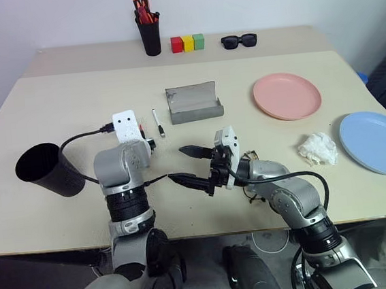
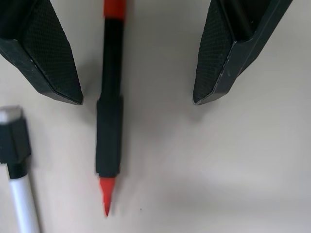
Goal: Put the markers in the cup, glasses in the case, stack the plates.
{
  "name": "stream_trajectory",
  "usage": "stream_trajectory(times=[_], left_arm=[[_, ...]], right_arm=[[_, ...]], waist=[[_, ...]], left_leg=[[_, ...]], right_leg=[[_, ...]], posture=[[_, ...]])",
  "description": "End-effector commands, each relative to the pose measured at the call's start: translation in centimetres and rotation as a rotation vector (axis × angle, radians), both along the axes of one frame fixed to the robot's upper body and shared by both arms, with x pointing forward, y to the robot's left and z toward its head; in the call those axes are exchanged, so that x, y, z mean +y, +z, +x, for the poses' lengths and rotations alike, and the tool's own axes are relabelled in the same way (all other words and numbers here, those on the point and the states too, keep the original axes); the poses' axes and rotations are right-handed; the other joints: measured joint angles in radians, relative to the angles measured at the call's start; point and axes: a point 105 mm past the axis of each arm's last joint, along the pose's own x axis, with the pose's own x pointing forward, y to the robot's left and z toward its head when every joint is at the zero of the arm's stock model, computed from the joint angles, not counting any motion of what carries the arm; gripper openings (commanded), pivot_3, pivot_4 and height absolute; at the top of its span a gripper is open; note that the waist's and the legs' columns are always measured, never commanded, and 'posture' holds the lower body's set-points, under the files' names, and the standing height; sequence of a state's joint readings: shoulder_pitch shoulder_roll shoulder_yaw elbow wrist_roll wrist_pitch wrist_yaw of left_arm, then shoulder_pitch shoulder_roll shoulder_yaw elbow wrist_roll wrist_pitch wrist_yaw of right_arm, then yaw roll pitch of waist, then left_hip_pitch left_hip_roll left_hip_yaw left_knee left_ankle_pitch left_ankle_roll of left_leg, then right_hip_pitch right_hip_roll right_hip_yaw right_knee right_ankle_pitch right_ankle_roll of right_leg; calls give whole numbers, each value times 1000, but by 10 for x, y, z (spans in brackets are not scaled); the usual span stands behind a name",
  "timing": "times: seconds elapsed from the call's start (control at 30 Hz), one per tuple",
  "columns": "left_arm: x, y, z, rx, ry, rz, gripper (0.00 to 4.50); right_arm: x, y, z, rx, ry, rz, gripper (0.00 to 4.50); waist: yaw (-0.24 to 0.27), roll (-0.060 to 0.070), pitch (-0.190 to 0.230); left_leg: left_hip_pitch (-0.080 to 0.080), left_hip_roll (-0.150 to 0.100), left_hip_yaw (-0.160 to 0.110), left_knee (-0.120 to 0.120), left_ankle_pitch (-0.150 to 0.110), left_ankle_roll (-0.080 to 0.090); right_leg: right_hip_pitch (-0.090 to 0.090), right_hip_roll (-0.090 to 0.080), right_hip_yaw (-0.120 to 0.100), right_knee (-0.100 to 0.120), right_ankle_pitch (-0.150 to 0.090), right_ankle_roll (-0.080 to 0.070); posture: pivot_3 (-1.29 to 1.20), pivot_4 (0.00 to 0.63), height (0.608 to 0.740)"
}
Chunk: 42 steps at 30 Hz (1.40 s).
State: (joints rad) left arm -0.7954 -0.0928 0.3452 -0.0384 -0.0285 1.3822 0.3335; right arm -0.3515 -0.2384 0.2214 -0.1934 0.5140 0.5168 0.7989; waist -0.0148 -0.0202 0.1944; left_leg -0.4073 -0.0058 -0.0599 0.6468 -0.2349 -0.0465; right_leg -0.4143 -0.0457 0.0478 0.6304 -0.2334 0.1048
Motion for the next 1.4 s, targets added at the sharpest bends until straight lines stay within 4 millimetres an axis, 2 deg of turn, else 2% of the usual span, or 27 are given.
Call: stream_trajectory(times=[0.03, 0.2, 0.23, 0.3, 0.4, 0.5, 0.53, 0.6, 0.63, 0.7, 0.8, 0.9, 0.97, 1.07, 1.4], left_arm=[[-6, 4, 3, 12, 6, -60, 2815], [-8, 1, 0, 40, 41, -100, 289], [-7, 3, 0, 22, 47, -98, 19], [0, 20, 5, -97, 62, -27, 19], [4, 56, 11, -354, 21, 65, 19], [17, 90, 2, -606, 40, 88, 19], [24, 115, -7, -767, 49, 124, 19], [40, 146, -29, -976, 91, 208, 19], [50, 155, -41, -1044, 130, 289, 19], [77, 162, -62, -1081, 245, 528, 19], [114, 163, -96, -1098, 439, 719, 19], [130, 159, -116, -1088, 522, 804, 19], [134, 153, -122, -1080, 526, 824, 19], [133, 137, -123, -1039, 503, 809, 19], [135, 100, -126, -931, 530, 720, 19]], right_arm=[[1, 11, -1, -45, -1, 22, 4500], [0, 10, -2, -42, -8, 22, 4500], [0, 10, -2, -41, -8, 22, 4500], [0, 10, -2, -41, -9, 23, 4500], [0, 10, -2, -42, -9, 24, 4500], [0, 11, 0, -50, -18, 27, 4500], [-1, 12, 2, -52, -23, 30, 4500], [-2, 14, 3, -51, -27, 35, 4500], [-2, 14, 3, -51, -27, 37, 4500], [-3, 13, 3, -46, -27, 40, 4500], [-3, 12, 2, -41, -23, 40, 4500], [-1, 12, 1, -36, -12, 43, 4500], [1, 12, 1, -35, 0, 45, 4500], [4, 13, 2, -36, 14, 47, 4500], [5, 13, 3, -36, 21, 47, 4500]], waist=[[0, 0, 0], [0, 0, 0], [0, 0, 0], [-1, 0, 0], [-3, 0, 0], [-3, 0, 0], [-3, 0, 0], [-4, 0, 0], [-3, 0, 0], [-3, 0, 0], [-1, 1, 0], [5, 0, 0], [5, 0, 0], [3, 0, 0], [0, 0, 0]], left_leg=[[0, 0, 0, 0, 0, 0], [0, 0, 0, 0, 0, 0], [0, 0, 0, 0, 0, 0], [0, 0, 0, 0, 0, 0], [0, 0, 0, -1, 0, 0], [0, 0, 0, -1, 0, -1], [0, 1, 0, -1, 0, -1], [-1, 1, 2, -2, 0, -1], [-1, 1, 2, -2, 0, -1], [-1, 1, 2, -2, 0, -1], [0, 1, 3, -2, 0, -1], [-1, 1, 2, -1, 0, 0], [-1, 1, 2, 0, 0, 0], [0, 1, 2, 0, 0, 0], [0, 1, 2, 0, 0, 0]], right_leg=[[0, 0, 0, 0, 0, 0], [0, 0, 0, 0, 0, 0], [0, 0, 0, 0, 0, 0], [0, 0, 0, 0, 0, 0], [0, 0, 0, 0, 0, 0], [-2, 0, 1, 0, 0, 0], [-2, 0, 1, 0, 0, 0], [-3, 0, 2, 0, 0, -1], [-3, 0, 2, 0, 0, -1], [-3, 0, 2, 0, 0, -1], [-3, 0, 2, 0, 0, -1], [-2, 0, 2, 0, 0, -1], [-1, 0, 1, 0, 0, -1], [0, -1, 1, -1, 0, -2], [0, 0, 1, 0, 0, -1]], posture=[[0, 150, 740], [0, 150, 740], [0, 150, 740], [0, 150, 740], [0, 150, 740], [0, 150, 740], [0, 150, 740], [0, 150, 740], [0, 150, 740], [0, 150, 740], [0, 150, 740], [0, 150, 740], [0, 150, 740], [0, 150, 740], [0, 150, 740]])
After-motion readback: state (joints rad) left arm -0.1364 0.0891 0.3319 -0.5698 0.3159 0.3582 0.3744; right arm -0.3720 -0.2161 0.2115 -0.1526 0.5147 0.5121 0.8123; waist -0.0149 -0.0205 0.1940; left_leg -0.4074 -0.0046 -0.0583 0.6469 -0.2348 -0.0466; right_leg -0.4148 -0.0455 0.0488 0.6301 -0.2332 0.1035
